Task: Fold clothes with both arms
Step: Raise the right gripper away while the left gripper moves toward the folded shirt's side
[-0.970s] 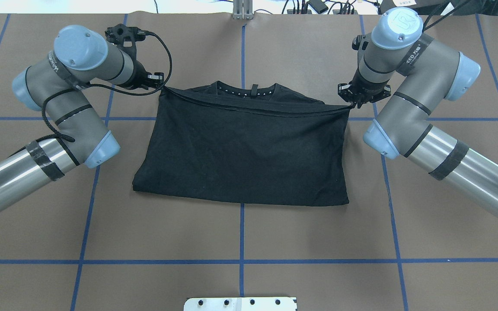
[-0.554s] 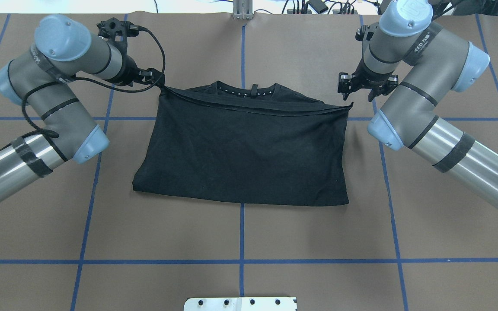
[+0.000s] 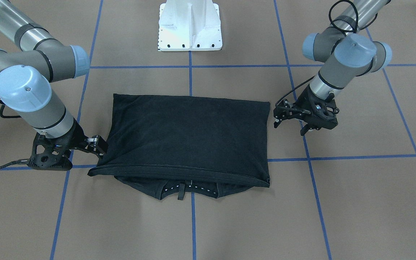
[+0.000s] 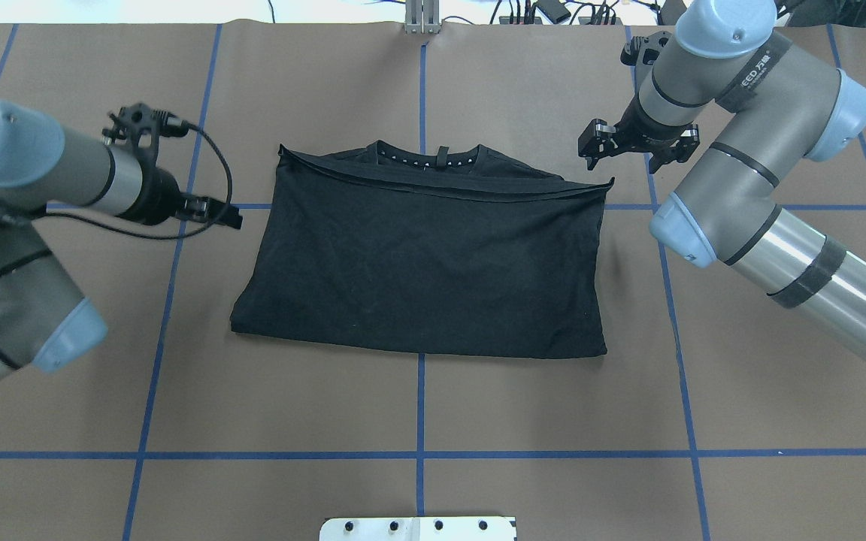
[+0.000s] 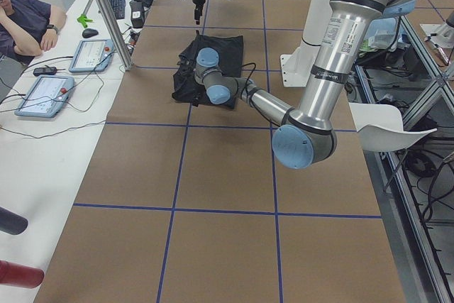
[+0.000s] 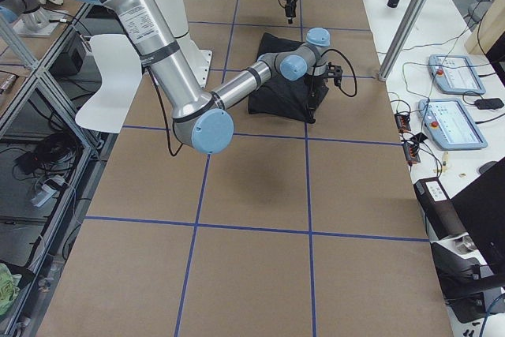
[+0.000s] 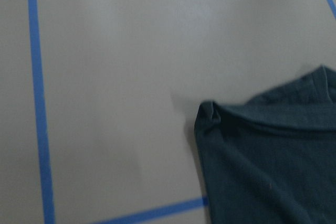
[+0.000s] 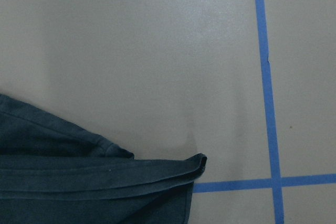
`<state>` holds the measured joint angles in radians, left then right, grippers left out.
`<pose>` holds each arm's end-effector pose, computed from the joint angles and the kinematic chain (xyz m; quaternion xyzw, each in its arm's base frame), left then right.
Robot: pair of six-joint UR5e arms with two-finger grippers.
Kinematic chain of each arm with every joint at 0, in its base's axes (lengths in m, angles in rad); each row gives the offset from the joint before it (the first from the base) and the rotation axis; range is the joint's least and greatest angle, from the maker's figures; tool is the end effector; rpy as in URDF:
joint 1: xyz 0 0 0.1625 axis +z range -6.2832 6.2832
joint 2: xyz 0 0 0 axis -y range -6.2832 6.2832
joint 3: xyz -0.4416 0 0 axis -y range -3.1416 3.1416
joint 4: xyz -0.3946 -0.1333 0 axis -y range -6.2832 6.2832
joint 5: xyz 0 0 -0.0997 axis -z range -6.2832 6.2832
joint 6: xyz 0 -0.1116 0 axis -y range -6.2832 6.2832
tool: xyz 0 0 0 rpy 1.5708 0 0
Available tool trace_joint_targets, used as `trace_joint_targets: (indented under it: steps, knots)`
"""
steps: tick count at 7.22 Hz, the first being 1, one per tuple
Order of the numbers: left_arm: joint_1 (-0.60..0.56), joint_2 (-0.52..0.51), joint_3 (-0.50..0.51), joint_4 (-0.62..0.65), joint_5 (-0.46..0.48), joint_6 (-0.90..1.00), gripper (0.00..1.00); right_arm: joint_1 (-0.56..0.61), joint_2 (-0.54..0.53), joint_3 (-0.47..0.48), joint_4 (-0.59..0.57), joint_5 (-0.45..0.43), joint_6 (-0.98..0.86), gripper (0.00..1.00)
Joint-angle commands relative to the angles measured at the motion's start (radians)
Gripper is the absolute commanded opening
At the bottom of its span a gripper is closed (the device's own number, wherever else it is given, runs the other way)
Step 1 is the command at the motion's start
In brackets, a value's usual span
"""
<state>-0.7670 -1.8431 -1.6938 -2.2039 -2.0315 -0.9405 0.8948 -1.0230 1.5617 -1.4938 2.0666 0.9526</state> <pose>0.3883 -0.4905 0.4021 0.1558 0.4945 0.0541 0.8534 -0.3797 -0.6015 0.3596 0.0316 -0.3741 0.0537 0.9253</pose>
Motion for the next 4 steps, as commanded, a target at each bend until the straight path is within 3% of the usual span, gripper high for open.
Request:
trace_joint_targets:
  steps: [1,3,4]
  knots:
    - [0.127,0.121,-0.035,-0.197,0.013,-0.154,1.0,-0.011,-0.003,0.018,0.0,0.0,0.011,1.0]
    - [0.214,0.134,-0.033,-0.237,0.071,-0.243,1.0,-0.016,-0.005,0.024,0.0,-0.002,0.012,1.0]
    - [0.23,0.128,-0.03,-0.238,0.092,-0.262,0.89,-0.017,-0.005,0.024,0.0,-0.003,0.012,1.0]
